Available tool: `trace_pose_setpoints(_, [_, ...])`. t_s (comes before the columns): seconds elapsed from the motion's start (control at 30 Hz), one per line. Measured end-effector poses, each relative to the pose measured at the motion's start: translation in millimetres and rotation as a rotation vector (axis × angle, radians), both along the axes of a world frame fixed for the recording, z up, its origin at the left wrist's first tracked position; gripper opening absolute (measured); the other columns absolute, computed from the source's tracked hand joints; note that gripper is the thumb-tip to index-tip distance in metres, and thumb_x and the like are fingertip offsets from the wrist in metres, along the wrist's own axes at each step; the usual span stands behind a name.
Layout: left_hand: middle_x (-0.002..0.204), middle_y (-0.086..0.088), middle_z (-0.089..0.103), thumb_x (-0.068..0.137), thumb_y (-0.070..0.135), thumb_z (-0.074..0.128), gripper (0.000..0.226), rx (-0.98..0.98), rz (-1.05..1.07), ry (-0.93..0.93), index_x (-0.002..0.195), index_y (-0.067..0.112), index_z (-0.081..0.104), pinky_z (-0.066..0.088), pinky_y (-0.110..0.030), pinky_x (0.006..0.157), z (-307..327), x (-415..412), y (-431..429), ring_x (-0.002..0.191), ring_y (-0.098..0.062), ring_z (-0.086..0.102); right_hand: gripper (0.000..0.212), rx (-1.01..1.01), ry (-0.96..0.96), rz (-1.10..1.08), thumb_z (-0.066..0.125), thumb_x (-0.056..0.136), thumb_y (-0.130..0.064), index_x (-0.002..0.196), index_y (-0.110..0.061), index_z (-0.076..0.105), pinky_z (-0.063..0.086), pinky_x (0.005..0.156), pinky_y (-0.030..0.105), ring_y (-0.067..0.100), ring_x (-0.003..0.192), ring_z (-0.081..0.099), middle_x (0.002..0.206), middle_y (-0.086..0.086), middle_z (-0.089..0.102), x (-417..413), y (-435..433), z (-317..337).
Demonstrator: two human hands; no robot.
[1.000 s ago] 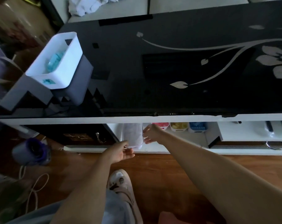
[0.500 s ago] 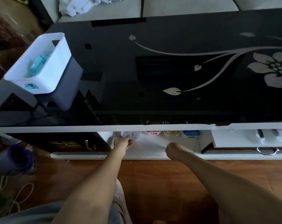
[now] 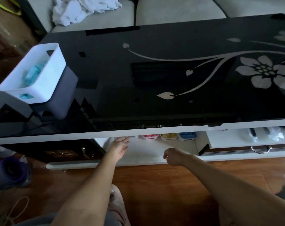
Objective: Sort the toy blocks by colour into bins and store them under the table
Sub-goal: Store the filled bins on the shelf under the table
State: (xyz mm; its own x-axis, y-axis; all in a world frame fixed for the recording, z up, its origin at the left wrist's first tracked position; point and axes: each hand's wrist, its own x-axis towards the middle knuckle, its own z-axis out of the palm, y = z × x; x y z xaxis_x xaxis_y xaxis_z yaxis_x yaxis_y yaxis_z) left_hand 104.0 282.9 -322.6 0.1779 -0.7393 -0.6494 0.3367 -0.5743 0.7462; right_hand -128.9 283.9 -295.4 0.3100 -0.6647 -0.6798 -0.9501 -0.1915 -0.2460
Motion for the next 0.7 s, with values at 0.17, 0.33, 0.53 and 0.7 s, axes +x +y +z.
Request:
trace_pose_setpoints(0.17, [0.111, -0.013, 0.063, 0.093, 0.006, 0.053, 0.033, 0.183, -0.556, -0.415, 0.126, 0.003, 0.054, 0.05, -0.032, 0.087, 26, -3, 11, 0.099, -0.023, 0.062, 0.028, -0.093, -0.099, 0.161, 0.046, 0.096, -0.019, 0.113, -0.005, 0.063, 0.049, 0.09, 0.032, 0.022, 0.101, 0.062, 0.114, 0.009, 0.065, 2, 6, 59])
trace_pose_setpoints(0.33, [0.096, -0.006, 0.062, 0.095, 0.027, 0.05, 0.032, -0.014, -1.102, -0.653, 0.118, 0.006, 0.059, 0.052, -0.031, 0.086, 88, -41, 18, 0.084, -0.013, 0.059, 0.03, -0.218, -0.222, 0.274, 0.046, 0.096, -0.038, 0.099, -0.016, 0.066, 0.049, 0.078, 0.025, 0.011, 0.08, 0.061, 0.091, -0.003, 0.065, -11, 27, 168])
trace_pose_setpoints(0.53, [0.117, -0.004, 0.064, 0.097, 0.037, 0.048, 0.038, -0.181, -1.385, -0.747, 0.123, 0.011, 0.057, 0.053, -0.025, 0.089, 215, -75, 38, 0.1, -0.012, 0.065, 0.011, -0.559, -0.551, 0.068, 0.054, 0.092, -0.034, 0.089, -0.028, 0.063, 0.047, 0.064, 0.012, -0.003, 0.073, 0.06, 0.08, -0.012, 0.064, -33, 25, 240])
trace_pose_setpoints(0.7, [0.099, -0.002, 0.071, 0.094, 0.028, 0.054, 0.019, -0.302, -1.114, -0.747, 0.105, 0.017, 0.066, 0.056, -0.025, 0.078, 300, -44, 39, 0.087, -0.011, 0.07, 0.03, -0.698, -0.499, -0.063, 0.054, 0.093, -0.033, 0.121, -0.023, 0.059, 0.04, 0.071, 0.012, 0.008, 0.1, 0.058, 0.122, -0.005, 0.06, -36, -3, 230])
